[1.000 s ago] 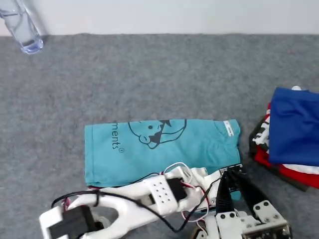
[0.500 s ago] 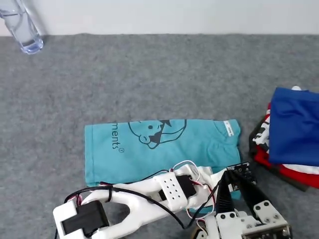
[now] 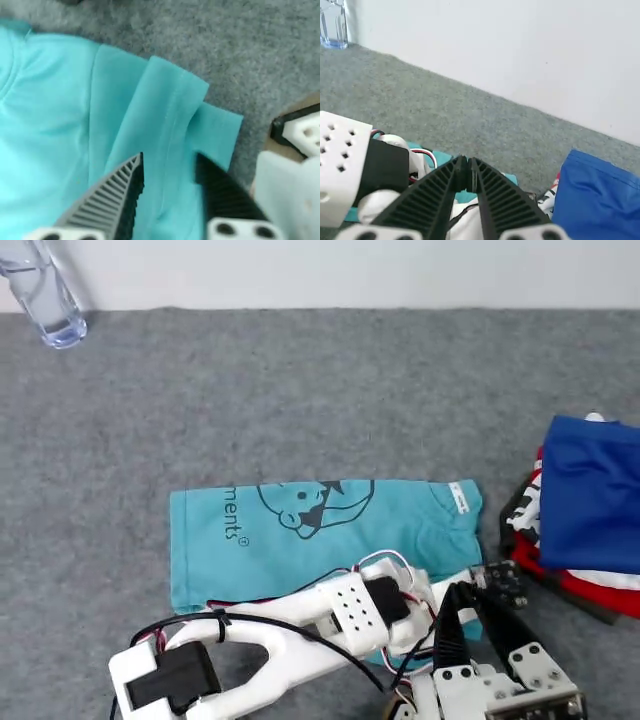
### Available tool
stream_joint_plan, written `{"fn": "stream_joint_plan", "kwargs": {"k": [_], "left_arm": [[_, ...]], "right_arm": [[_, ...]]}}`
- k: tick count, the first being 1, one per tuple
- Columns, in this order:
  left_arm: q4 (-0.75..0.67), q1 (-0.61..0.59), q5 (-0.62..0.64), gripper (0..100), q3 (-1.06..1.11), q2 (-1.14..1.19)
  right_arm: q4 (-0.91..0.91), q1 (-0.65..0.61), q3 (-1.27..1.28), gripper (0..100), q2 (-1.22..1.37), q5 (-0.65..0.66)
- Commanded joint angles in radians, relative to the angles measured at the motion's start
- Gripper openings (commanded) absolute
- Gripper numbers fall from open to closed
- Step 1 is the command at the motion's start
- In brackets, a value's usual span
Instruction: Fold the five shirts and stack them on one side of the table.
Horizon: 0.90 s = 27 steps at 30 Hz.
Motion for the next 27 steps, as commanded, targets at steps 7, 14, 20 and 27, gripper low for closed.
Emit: {"fn": "stream_joint_plan", "kwargs": {"k": [7,14,20,27], "left_arm": [[0.048,-0.057,-0.032,19,-0.081,0.120],[0.149,-0.081,-0.029,10,-0.255,0.230],[0.189,0.008,-0.032,5,-0.255,0.166],[0.166,-0.020,-0.034,1,-0.262,0.123]], "right_arm": [[0.001,-0.087,-0.037,1.3,-0.050,-0.009],[0.012,-0.087,-0.037,1.3,-0.050,-0.011],[0.013,-0.087,-0.035,1.3,-0.050,-0.011],[0.015,-0.087,-0.034,1.3,-0.050,-0.011]]}}
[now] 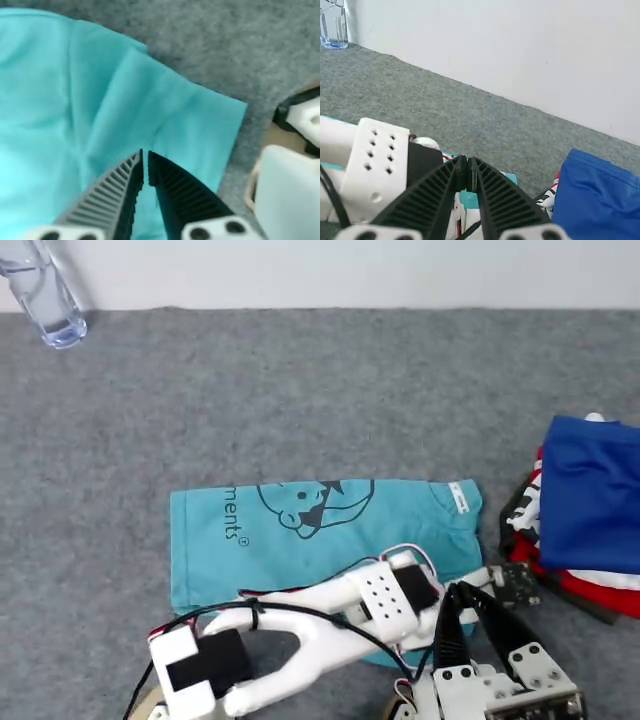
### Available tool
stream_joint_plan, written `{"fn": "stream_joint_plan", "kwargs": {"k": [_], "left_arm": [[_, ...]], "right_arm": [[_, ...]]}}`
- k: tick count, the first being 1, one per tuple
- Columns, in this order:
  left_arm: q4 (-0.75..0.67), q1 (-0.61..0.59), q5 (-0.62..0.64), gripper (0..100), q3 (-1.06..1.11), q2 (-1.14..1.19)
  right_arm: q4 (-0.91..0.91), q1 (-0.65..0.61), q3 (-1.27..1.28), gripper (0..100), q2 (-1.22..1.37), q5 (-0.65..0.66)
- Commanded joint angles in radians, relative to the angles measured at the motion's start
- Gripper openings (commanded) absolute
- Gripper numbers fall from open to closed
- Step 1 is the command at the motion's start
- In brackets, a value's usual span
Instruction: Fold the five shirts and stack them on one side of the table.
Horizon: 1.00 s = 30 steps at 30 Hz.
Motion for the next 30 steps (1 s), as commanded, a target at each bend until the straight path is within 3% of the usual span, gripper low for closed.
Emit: {"fn": "stream_joint_plan", "kwargs": {"k": [1,7,13,22,30], "left_arm": [[-0.026,-0.037,-0.008,1,-0.045,-0.052],[-0.058,-0.060,-0.005,3,-0.045,-0.054],[-0.063,-0.038,0.002,16,-0.050,-0.015],[-0.112,-0.327,0.002,14,-0.255,0.166],[-0.083,-0.331,0.086,14,-0.302,0.160]], "right_arm": [[0.015,-0.087,-0.034,1.3,-0.050,-0.011],[0.021,-0.087,-0.034,1.3,-0.050,-0.011],[0.021,-0.087,-0.032,1.3,-0.050,-0.011],[0.021,-0.087,-0.031,1.3,-0.050,-0.012],[0.035,-0.087,-0.031,1.3,-0.050,-0.012]]}}
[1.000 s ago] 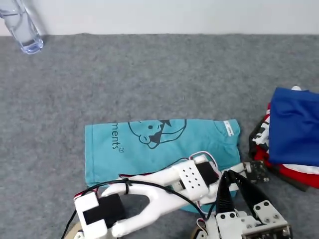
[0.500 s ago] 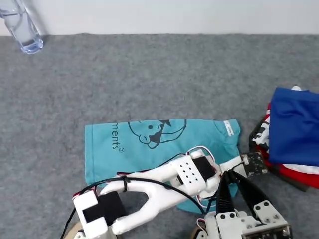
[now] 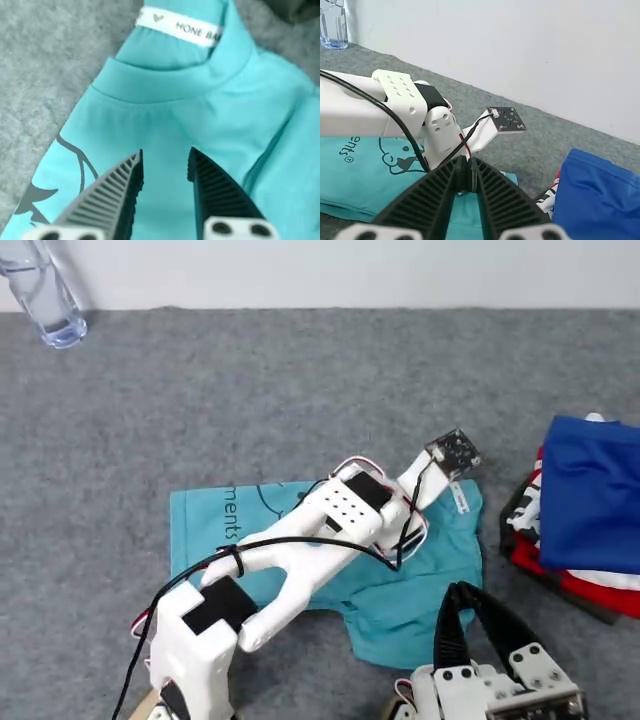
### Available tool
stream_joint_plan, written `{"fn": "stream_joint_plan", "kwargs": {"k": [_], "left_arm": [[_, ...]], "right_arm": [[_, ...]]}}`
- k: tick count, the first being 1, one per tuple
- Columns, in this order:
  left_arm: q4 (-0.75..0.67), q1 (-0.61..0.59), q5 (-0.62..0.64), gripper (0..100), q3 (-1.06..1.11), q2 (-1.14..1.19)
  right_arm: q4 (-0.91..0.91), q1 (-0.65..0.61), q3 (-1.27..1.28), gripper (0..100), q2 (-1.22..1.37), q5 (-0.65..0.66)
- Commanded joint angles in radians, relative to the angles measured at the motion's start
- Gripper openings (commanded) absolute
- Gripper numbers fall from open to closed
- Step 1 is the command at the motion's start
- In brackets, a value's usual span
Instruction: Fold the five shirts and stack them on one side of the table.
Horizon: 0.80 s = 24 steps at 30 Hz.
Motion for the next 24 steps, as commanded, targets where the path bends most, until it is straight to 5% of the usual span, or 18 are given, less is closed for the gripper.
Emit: {"fn": "stream_joint_plan", "kwargs": {"k": [1,9,24], "left_arm": [[0.041,0.037,0.031,14,-0.056,-0.025],[0.193,0.281,-0.008,14,-0.056,-0.098],[0.166,0.265,-0.049,7,-0.062,0.083]], "right_arm": [[0.030,-0.087,-0.031,1.3,-0.050,-0.009],[0.030,-0.088,-0.031,1.3,-0.050,-0.009],[0.036,-0.088,-0.031,1.3,-0.050,-0.009]]}}
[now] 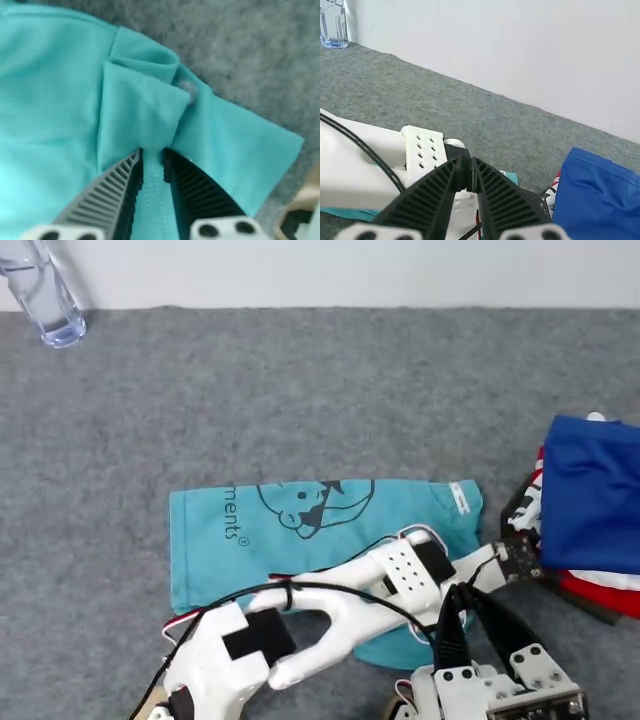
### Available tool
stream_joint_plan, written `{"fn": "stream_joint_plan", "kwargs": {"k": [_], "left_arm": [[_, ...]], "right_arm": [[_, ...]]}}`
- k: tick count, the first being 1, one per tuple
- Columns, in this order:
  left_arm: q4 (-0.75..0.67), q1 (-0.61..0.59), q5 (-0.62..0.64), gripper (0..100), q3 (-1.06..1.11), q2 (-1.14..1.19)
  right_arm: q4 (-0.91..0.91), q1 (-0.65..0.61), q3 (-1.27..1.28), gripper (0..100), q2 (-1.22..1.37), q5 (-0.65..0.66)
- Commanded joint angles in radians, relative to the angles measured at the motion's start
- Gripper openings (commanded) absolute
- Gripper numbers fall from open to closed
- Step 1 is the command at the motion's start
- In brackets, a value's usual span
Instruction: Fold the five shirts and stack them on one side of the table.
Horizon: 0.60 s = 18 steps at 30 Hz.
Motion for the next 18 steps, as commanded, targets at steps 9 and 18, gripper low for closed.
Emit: {"fn": "stream_joint_plan", "kwargs": {"k": [9,18], "left_arm": [[-0.017,-0.037,0.000,12,-0.041,-0.011],[-0.009,-0.023,-0.044,1,-0.042,-0.020]], "right_arm": [[0.033,-0.088,-0.031,1.3,-0.050,-0.009],[0.033,-0.088,-0.031,1.3,-0.050,-0.009]]}}
